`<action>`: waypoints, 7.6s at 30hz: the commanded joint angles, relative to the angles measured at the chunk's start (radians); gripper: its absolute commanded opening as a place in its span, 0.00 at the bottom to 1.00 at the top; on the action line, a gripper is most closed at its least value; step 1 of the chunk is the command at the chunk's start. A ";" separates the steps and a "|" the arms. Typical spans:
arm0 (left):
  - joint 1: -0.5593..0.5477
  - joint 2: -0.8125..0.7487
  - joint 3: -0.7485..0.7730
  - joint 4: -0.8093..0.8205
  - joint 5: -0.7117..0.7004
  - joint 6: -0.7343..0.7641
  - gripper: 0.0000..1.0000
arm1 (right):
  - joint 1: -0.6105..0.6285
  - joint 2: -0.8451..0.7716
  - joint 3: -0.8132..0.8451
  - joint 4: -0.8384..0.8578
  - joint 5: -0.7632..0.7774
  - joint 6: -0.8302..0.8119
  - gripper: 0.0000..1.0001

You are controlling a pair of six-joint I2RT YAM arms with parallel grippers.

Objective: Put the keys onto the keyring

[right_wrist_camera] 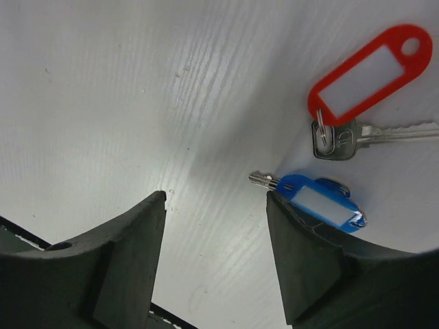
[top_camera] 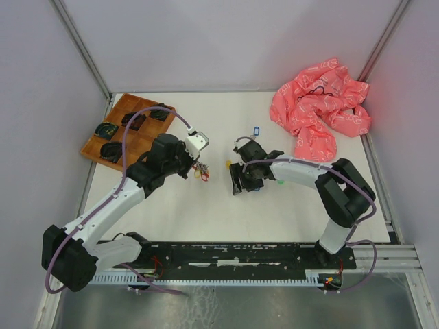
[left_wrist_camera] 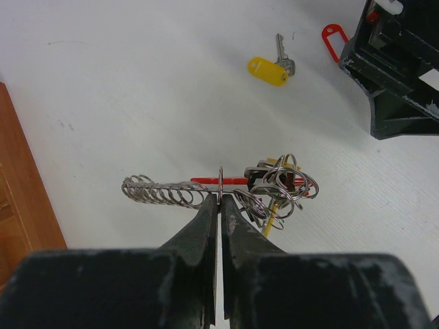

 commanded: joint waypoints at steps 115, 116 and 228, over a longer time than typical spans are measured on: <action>0.005 -0.006 0.039 0.043 0.032 -0.020 0.03 | -0.123 -0.114 -0.065 0.013 0.050 -0.164 0.42; 0.004 -0.006 0.041 0.043 0.032 -0.020 0.03 | -0.114 -0.108 -0.065 0.018 0.057 -0.157 0.42; 0.005 -0.042 0.009 0.076 0.095 -0.003 0.03 | -0.192 -0.286 -0.103 0.064 -0.011 -0.310 0.01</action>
